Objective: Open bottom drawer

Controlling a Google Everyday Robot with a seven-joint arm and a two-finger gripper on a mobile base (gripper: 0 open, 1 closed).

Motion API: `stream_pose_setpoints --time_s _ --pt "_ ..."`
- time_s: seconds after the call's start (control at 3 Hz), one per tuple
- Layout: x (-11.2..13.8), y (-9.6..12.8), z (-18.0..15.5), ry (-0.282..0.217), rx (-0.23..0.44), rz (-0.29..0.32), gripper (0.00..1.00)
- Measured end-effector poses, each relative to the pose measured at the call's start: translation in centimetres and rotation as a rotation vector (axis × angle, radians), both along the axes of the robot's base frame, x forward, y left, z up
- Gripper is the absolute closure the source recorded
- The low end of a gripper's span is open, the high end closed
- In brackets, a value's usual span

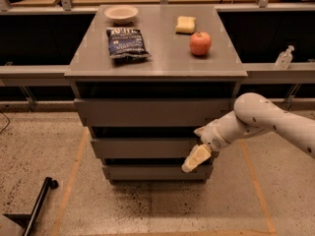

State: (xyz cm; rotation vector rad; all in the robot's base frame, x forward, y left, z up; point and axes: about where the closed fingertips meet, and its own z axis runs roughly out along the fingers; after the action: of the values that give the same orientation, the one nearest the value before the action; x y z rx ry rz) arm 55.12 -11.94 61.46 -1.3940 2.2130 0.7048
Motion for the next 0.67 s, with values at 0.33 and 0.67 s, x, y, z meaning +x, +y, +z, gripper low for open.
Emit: stream_pose_setpoints --time_s 0.33,0.67 --pt "0.1 0.1 -1.0 0.012 0.008 0.0 0.0" --pt "-0.4 0.0 -2.1 0.028 -0.01 -0.016 0.0"
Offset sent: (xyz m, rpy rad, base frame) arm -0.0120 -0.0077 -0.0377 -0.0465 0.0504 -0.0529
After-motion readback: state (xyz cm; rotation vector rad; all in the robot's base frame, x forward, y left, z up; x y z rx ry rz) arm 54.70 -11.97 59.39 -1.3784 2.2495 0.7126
